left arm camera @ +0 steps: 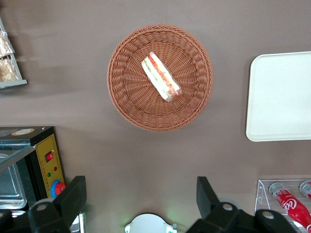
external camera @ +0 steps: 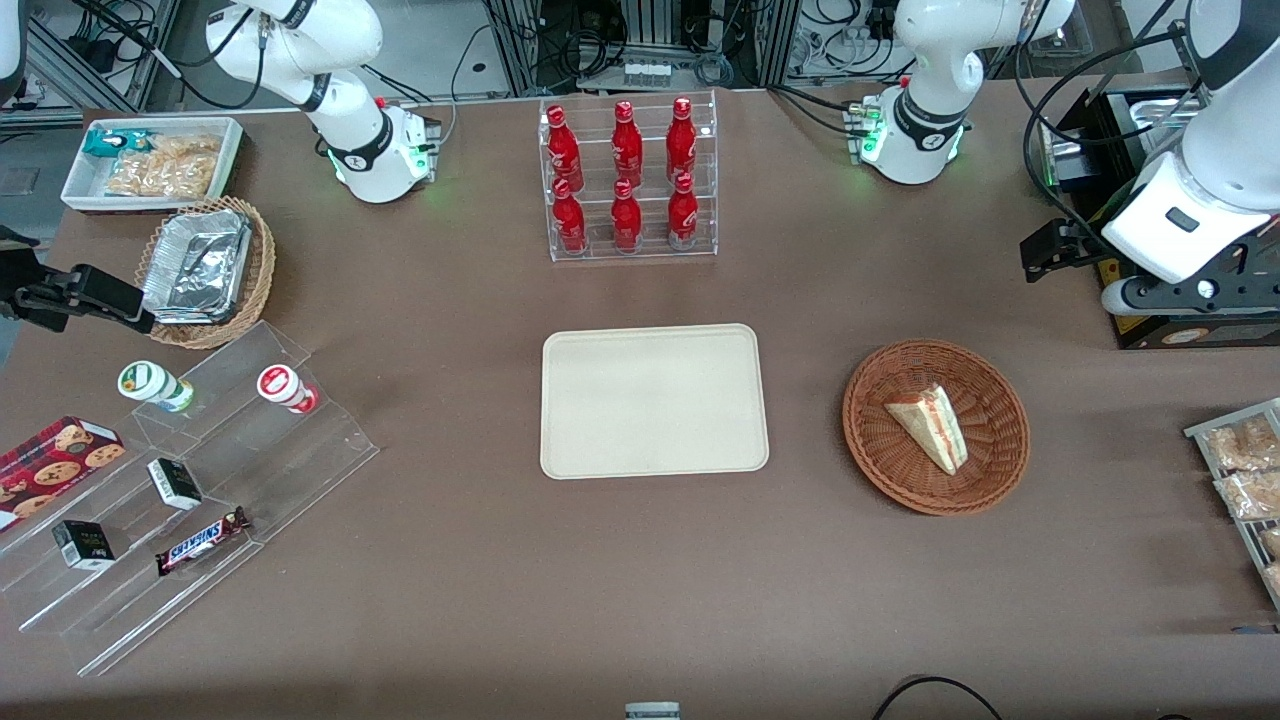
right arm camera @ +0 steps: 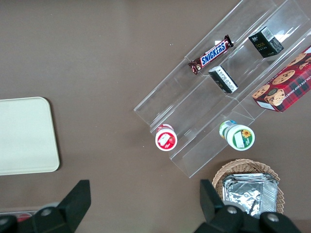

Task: Place sandwich from basket to tray
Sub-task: 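Move the left gripper over the wrapped sandwich in the wicker basket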

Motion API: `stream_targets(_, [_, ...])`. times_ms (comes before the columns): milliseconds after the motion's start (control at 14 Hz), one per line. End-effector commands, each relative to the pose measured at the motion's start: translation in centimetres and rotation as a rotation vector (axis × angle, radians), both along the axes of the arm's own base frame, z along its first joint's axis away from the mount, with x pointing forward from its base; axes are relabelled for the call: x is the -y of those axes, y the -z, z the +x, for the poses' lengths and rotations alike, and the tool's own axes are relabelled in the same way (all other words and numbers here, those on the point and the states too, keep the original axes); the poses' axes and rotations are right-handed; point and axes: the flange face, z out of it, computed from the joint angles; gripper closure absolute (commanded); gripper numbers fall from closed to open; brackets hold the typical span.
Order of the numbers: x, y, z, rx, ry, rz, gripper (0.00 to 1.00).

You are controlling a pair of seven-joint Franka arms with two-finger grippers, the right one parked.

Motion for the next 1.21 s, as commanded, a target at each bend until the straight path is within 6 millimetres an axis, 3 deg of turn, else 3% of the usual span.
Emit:
stream_targets(0, [0.1,0.2,-0.3,-0.021,0.006,0.002,0.0])
stream_targets(214, [-0.3,1.5,-0.4,-0.047,0.0,0.017,0.0])
stream_targets(357, [-0.7,4.5,-0.1,-0.076,-0.006,0.028,0.0])
stream_targets(643, [-3.6,12.0,0.3,-0.093,-0.125,0.042,0.0])
stream_targets(786, [-4.6,16.8,0.1,-0.082,-0.138,0.037,0.0])
stream_targets(929, [-4.9,22.0,-0.4,-0.043,-0.193,0.031,0.0])
stream_targets(1071, [-4.5,25.6,-0.2,-0.004,-0.331,0.036,0.0])
stream_targets(1143, [-4.1,26.3,0.2,0.005,-0.389,0.038,0.0])
